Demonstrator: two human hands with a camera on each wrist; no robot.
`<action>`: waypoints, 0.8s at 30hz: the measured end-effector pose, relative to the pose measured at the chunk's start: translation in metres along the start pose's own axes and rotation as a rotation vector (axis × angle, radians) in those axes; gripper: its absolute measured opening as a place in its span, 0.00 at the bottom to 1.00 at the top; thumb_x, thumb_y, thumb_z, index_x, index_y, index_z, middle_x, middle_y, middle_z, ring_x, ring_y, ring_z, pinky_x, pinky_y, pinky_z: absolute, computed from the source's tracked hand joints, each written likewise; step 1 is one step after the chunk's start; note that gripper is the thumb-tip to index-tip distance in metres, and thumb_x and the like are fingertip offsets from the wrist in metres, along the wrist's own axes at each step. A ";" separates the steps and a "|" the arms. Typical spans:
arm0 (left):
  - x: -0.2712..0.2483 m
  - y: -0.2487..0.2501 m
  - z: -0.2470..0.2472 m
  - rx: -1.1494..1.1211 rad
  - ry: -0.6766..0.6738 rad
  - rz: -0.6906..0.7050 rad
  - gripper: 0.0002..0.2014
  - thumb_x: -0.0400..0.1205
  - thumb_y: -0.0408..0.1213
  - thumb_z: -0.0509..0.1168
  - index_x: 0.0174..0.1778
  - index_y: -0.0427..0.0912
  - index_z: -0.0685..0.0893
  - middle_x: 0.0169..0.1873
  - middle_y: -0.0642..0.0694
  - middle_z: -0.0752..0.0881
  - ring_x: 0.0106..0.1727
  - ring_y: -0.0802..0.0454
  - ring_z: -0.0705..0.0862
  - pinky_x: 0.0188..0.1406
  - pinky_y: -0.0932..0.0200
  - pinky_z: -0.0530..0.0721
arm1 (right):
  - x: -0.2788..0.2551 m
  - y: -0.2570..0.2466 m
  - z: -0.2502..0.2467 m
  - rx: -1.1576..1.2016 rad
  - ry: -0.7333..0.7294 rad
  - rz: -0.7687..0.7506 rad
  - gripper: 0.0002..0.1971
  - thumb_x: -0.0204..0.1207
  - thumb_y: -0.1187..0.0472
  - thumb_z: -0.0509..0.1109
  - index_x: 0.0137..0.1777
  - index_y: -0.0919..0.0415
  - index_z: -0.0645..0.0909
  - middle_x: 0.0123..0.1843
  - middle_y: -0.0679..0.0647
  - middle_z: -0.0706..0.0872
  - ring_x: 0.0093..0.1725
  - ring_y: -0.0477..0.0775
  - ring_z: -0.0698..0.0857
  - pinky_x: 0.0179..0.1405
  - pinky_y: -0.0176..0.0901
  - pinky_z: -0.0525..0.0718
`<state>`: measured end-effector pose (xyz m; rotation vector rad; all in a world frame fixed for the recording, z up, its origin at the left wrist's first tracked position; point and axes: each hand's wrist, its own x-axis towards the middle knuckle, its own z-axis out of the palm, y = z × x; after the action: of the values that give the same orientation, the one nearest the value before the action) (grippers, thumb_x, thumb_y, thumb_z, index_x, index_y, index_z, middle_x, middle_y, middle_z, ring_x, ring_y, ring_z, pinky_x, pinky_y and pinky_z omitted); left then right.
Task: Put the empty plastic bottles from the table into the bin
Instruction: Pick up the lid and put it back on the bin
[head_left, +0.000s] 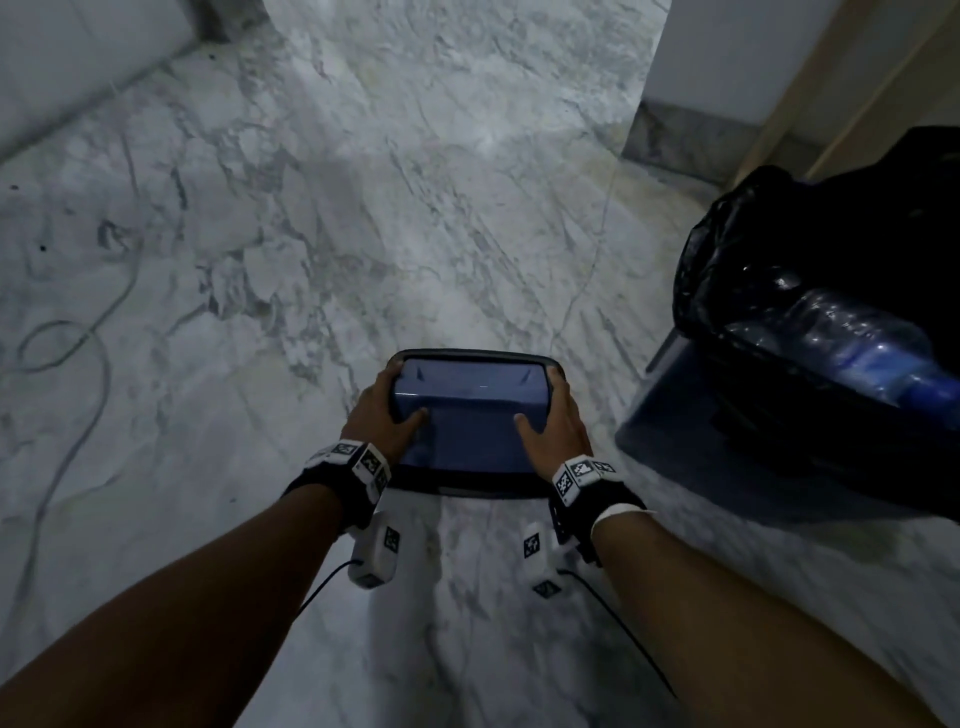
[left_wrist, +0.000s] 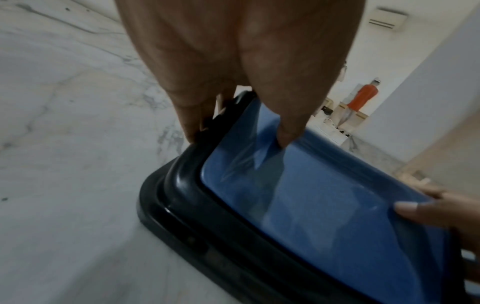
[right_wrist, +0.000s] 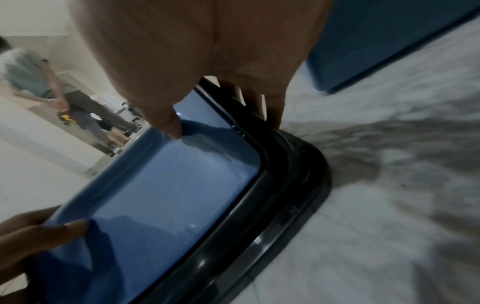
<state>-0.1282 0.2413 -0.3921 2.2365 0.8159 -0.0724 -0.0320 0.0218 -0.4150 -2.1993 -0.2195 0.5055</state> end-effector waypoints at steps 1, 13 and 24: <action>-0.002 0.000 0.001 0.019 0.004 0.001 0.40 0.77 0.47 0.73 0.84 0.53 0.62 0.73 0.36 0.80 0.70 0.33 0.82 0.68 0.40 0.82 | -0.001 0.001 0.002 -0.005 0.013 -0.002 0.42 0.79 0.55 0.68 0.87 0.53 0.47 0.88 0.58 0.56 0.86 0.62 0.59 0.83 0.60 0.63; -0.018 0.097 -0.153 0.201 0.094 0.149 0.33 0.76 0.50 0.74 0.78 0.55 0.71 0.59 0.36 0.90 0.60 0.33 0.88 0.56 0.46 0.84 | -0.031 -0.138 -0.078 -0.058 0.130 -0.190 0.37 0.80 0.51 0.65 0.85 0.49 0.50 0.85 0.58 0.64 0.79 0.64 0.72 0.73 0.54 0.76; -0.060 0.278 -0.242 0.168 0.205 0.480 0.30 0.75 0.50 0.73 0.74 0.60 0.74 0.60 0.40 0.90 0.61 0.35 0.88 0.59 0.46 0.84 | -0.082 -0.236 -0.248 -0.075 0.418 -0.375 0.27 0.77 0.50 0.66 0.75 0.49 0.64 0.75 0.58 0.77 0.67 0.65 0.82 0.62 0.56 0.83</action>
<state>-0.0608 0.2255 -0.0250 2.5699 0.3656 0.3325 0.0045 -0.0323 -0.0692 -2.2088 -0.4162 -0.1721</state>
